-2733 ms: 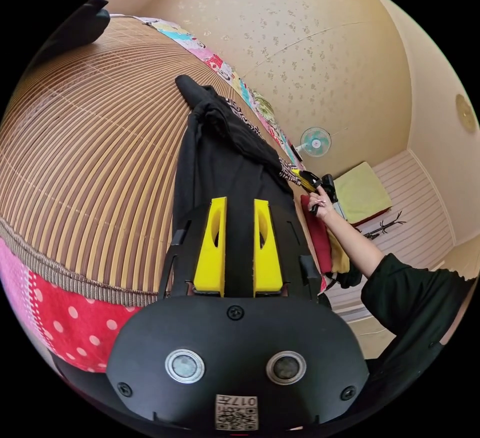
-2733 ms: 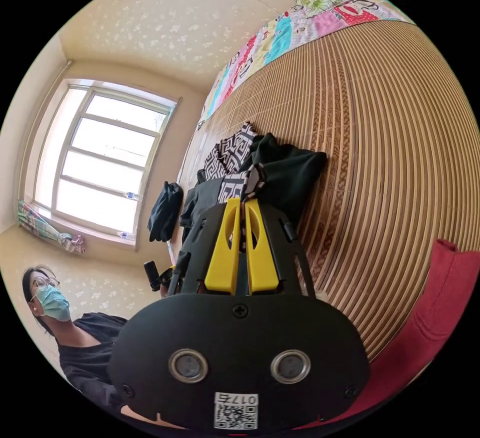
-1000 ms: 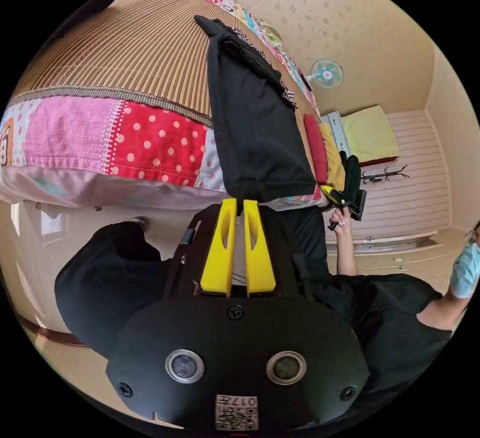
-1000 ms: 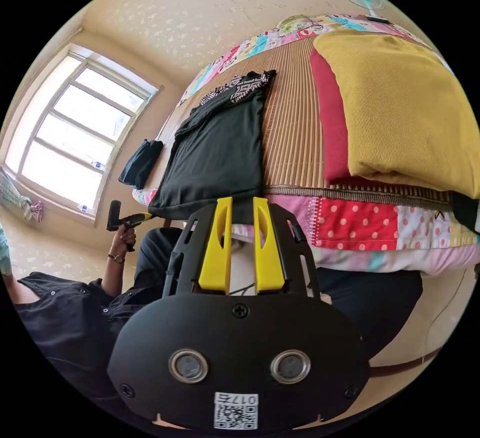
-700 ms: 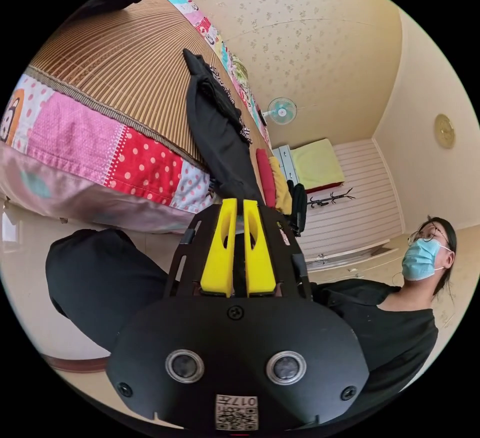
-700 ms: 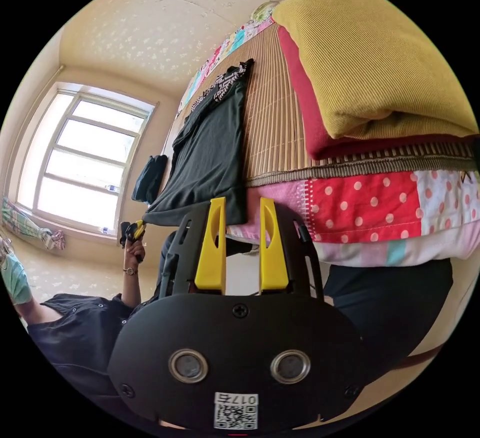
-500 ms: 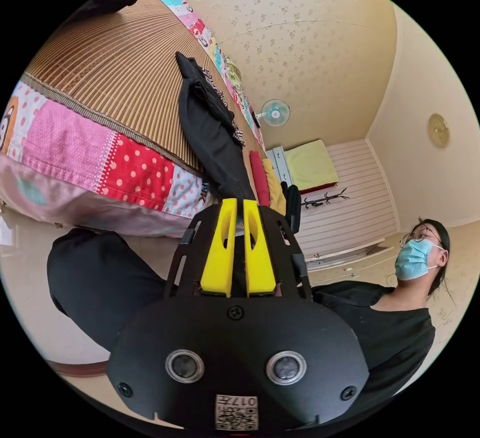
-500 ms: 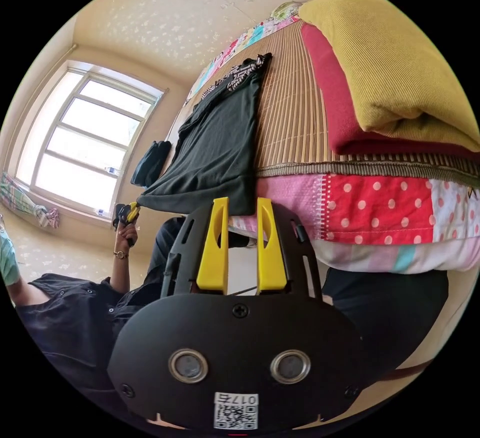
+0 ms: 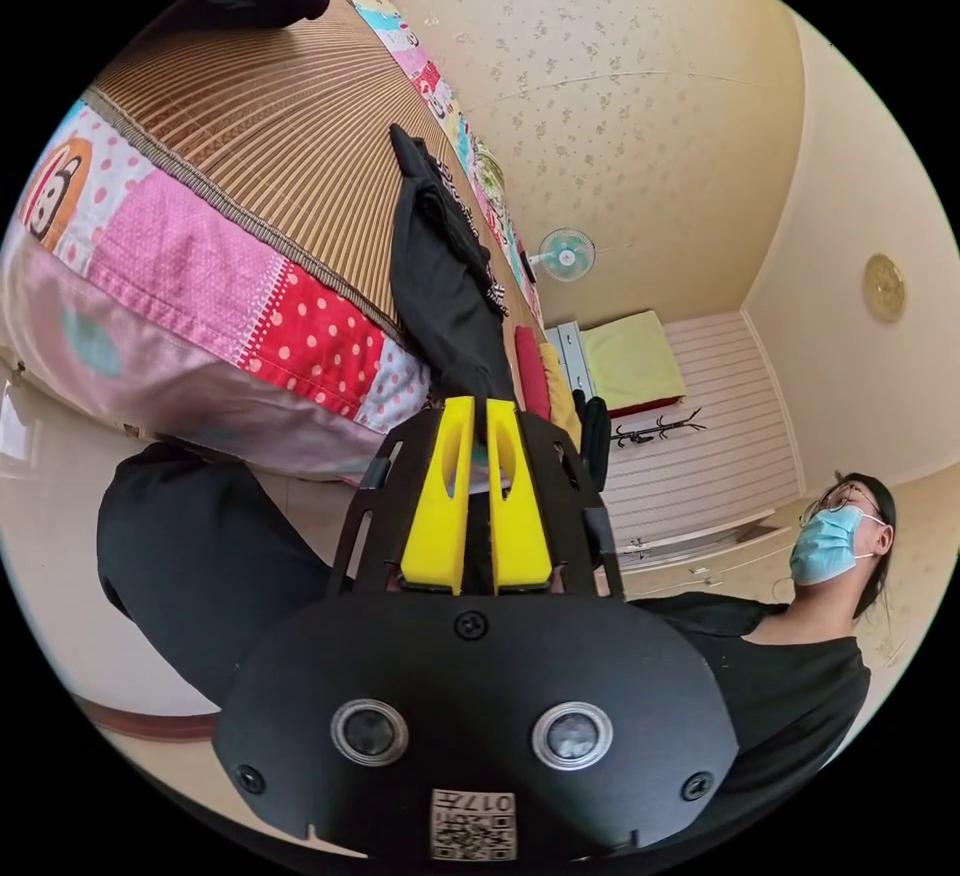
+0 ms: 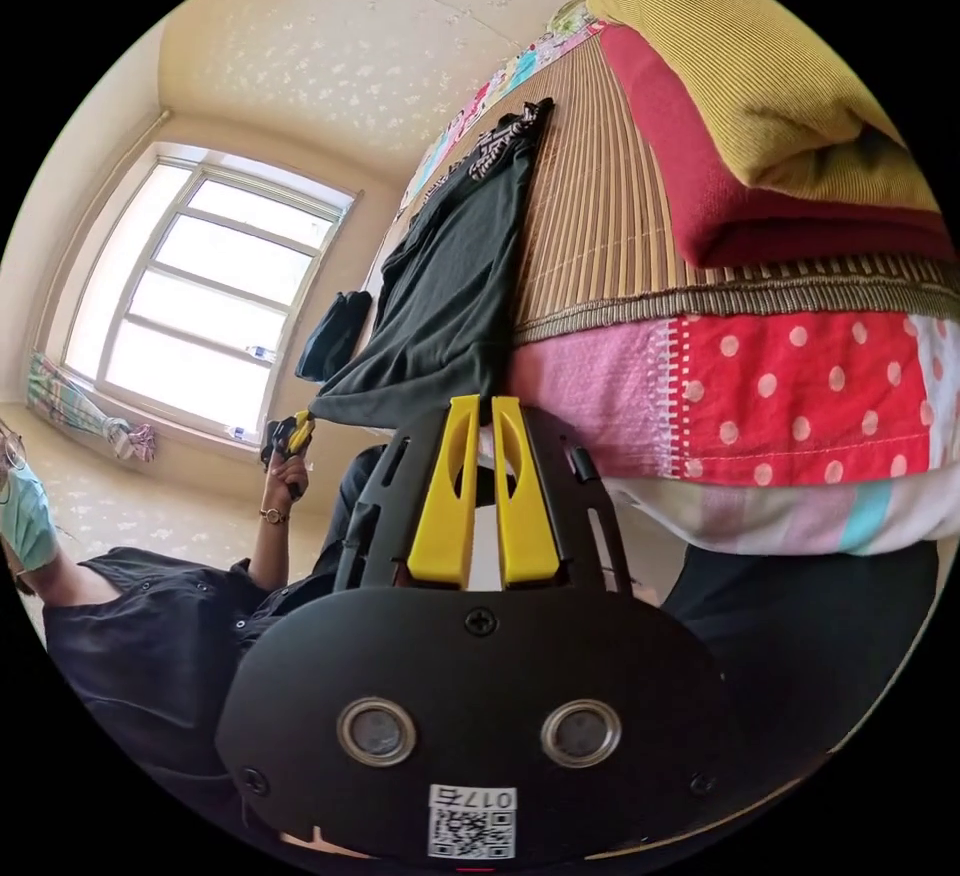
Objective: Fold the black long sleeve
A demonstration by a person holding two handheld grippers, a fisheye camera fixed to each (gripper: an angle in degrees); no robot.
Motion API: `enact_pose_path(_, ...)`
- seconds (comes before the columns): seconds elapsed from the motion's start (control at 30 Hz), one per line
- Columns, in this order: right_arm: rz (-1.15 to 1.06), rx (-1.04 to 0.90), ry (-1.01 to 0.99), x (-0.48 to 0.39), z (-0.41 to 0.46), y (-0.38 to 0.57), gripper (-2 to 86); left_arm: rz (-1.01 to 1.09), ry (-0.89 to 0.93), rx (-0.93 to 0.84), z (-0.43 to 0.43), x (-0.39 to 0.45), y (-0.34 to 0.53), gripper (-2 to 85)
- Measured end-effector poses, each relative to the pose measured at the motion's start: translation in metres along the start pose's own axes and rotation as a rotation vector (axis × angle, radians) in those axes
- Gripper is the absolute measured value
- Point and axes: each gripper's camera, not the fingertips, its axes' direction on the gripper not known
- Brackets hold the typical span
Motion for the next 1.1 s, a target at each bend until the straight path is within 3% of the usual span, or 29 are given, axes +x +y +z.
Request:
enact_pose_path(0.33,-0.009,0.166,-0.243,-0.009,-0.087,0.023,1.2,0.04,0.028,0.024,-0.043,0.015,0.02,0.3)
enact_pose_path(0.63,-0.123,0.248,-0.308,-0.054,-0.141,0.035,1.0,0.19,0.246,0.079,-0.093,0.035,0.051,0.0)
enact_pose_path(0.9,-0.126,0.375,-0.48,-0.078,-0.175,0.055,0.9,0.208,0.571,0.217,-0.134,0.039,0.079,-0.4)
enact_pose_path(1.0,-0.118,0.408,-0.444,-0.087,-0.175,0.045,0.9,0.182,0.55,0.286,-0.141,0.036,0.079,-0.5)
enact_pose_path(1.1,-0.118,0.415,-0.269,-0.098,-0.162,0.018,0.9,0.155,0.494,0.336,-0.138,0.031,0.067,-0.5)
